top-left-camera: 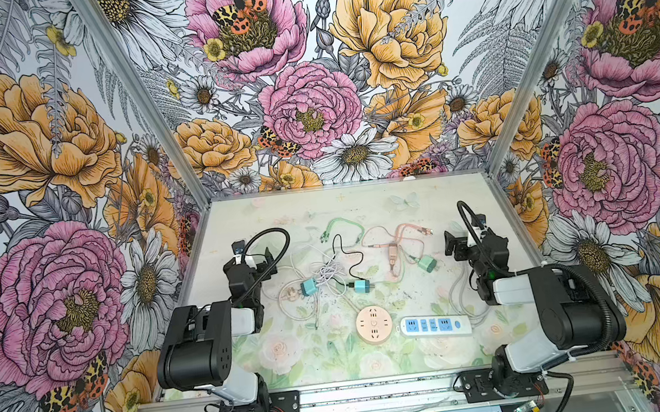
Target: Insert the plug
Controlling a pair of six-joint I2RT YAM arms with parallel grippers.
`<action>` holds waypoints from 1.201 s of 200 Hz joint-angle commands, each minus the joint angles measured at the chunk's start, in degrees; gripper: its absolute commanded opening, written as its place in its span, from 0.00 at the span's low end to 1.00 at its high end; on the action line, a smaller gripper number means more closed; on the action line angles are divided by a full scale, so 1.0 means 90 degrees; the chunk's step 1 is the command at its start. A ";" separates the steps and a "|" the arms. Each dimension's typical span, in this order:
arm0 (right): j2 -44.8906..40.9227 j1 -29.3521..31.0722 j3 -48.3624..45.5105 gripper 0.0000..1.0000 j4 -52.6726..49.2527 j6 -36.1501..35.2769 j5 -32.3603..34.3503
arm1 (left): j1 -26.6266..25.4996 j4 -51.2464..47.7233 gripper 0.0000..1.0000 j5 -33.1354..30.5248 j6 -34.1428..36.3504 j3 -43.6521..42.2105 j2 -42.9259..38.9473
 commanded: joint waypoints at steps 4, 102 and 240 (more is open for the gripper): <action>0.0013 0.0006 0.0136 0.99 0.0021 -0.0072 -0.0111 | -0.0067 0.0193 0.99 -0.0090 0.0017 0.0079 -0.0015; 0.0019 0.0006 0.0148 0.99 0.0012 -0.0068 -0.0125 | -0.0062 0.0190 0.99 -0.0100 0.0013 0.0079 -0.0012; 0.0018 0.0005 0.0146 0.99 -0.0001 -0.0079 -0.0111 | -0.0107 0.0151 0.99 -0.0033 0.0124 0.0103 -0.0013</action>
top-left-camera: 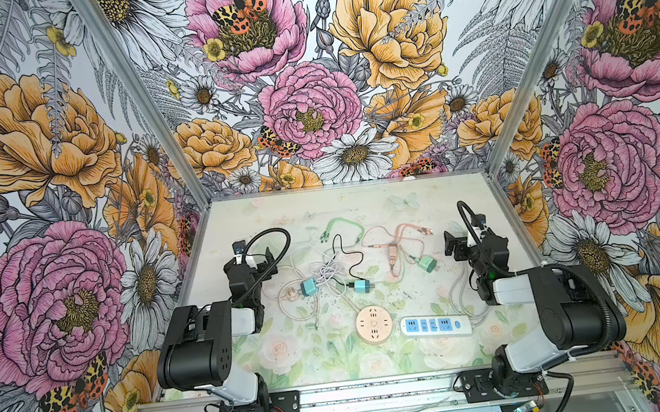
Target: Insert the plug
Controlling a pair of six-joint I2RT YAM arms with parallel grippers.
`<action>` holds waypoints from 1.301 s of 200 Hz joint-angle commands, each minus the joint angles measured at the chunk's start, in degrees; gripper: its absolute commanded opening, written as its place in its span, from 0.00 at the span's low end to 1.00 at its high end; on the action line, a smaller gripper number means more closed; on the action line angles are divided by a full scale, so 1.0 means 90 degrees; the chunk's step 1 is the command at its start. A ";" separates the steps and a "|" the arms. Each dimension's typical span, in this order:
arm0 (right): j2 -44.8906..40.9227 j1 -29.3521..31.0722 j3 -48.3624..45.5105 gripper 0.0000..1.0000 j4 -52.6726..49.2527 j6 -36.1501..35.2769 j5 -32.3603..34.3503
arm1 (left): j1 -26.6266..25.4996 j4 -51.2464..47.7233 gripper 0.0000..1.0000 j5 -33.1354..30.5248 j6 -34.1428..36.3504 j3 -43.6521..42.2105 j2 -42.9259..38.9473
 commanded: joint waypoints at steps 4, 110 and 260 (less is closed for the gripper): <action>0.0019 0.0004 0.0146 0.99 0.0000 -0.0078 -0.0072 | -0.0090 0.0154 0.99 -0.0048 0.0096 0.0099 -0.0010; -0.0835 0.0019 0.0152 0.99 -0.0703 0.0086 0.0461 | -0.0549 -0.2295 0.99 -0.1072 0.0231 0.0844 -0.1509; -0.3016 0.0724 0.2299 0.95 -0.5672 0.1370 0.0672 | -0.2688 -0.8253 0.88 -0.0567 -0.1035 0.2947 -0.2112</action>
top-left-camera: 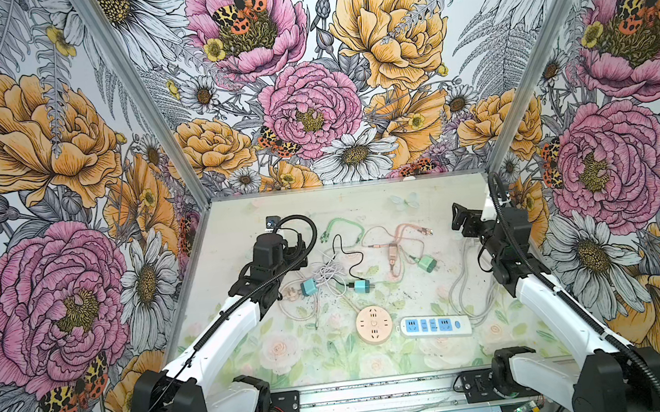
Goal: Insert the plug
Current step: 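Reach the left gripper down to the teal charger while the right arm moves forward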
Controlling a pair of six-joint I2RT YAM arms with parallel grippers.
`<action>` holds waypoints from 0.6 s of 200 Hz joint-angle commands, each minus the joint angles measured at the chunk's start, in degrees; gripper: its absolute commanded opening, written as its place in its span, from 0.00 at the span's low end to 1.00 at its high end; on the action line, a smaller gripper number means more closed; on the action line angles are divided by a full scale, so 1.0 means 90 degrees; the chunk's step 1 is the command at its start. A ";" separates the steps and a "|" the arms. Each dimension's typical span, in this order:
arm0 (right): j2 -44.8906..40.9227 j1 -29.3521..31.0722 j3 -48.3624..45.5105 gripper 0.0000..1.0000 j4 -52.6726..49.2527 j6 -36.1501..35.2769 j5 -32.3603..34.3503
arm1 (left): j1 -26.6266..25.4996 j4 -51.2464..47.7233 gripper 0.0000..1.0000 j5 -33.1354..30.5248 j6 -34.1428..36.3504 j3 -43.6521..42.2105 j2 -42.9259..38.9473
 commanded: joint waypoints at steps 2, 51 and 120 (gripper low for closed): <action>-0.0045 0.0234 0.0367 0.94 -0.0878 0.0242 0.0184 | -0.0255 -0.1209 0.87 0.0068 -0.0210 0.0336 0.0243; 0.0114 0.0687 0.0456 0.91 -0.1007 0.0632 -0.0313 | -0.0583 -0.1693 0.81 0.0067 -0.0445 0.0255 0.0630; 0.0585 0.1094 0.0883 0.88 -0.1456 0.0640 -0.0739 | -0.0915 -0.2464 0.76 -0.0340 -0.0546 0.0635 0.1180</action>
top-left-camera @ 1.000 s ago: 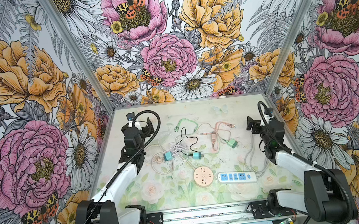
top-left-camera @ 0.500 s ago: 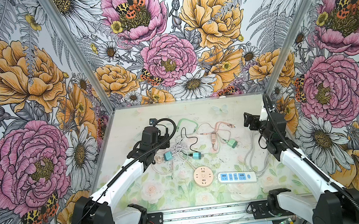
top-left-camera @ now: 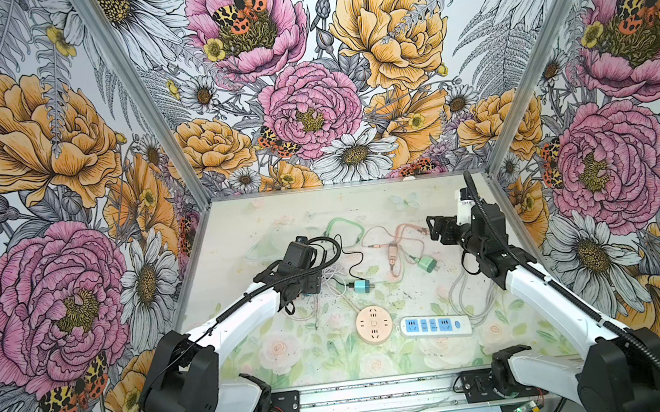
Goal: Insert the plug
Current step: 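Reach the left gripper down to the teal charger while the right arm moves forward, then close the left gripper on the teal charger and lift it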
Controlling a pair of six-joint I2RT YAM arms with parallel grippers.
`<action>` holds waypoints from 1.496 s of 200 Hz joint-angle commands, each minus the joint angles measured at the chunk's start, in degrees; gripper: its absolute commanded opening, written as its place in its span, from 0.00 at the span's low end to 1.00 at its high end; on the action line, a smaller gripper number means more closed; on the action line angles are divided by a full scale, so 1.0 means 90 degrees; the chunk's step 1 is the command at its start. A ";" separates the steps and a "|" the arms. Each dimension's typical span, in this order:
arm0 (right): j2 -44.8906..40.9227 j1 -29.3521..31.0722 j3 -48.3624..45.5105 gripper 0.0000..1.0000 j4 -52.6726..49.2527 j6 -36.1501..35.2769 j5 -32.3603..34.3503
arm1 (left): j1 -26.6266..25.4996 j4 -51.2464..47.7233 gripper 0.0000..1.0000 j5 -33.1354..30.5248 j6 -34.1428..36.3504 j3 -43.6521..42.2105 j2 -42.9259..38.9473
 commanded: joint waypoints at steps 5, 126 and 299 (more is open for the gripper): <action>0.0110 0.0133 0.0273 0.88 -0.0201 0.0080 -0.0182 | -0.0028 -0.0434 0.77 -0.0140 -0.0201 0.0302 0.0174; 0.0228 0.0370 0.0318 0.85 -0.0419 0.0050 -0.0377 | 0.0394 -0.0353 0.69 0.1201 -0.1213 0.0481 0.0898; 0.0267 0.0568 0.0232 0.83 -0.0473 0.0245 -0.0387 | 0.0856 0.0464 0.59 0.2016 -0.2070 0.0127 0.1163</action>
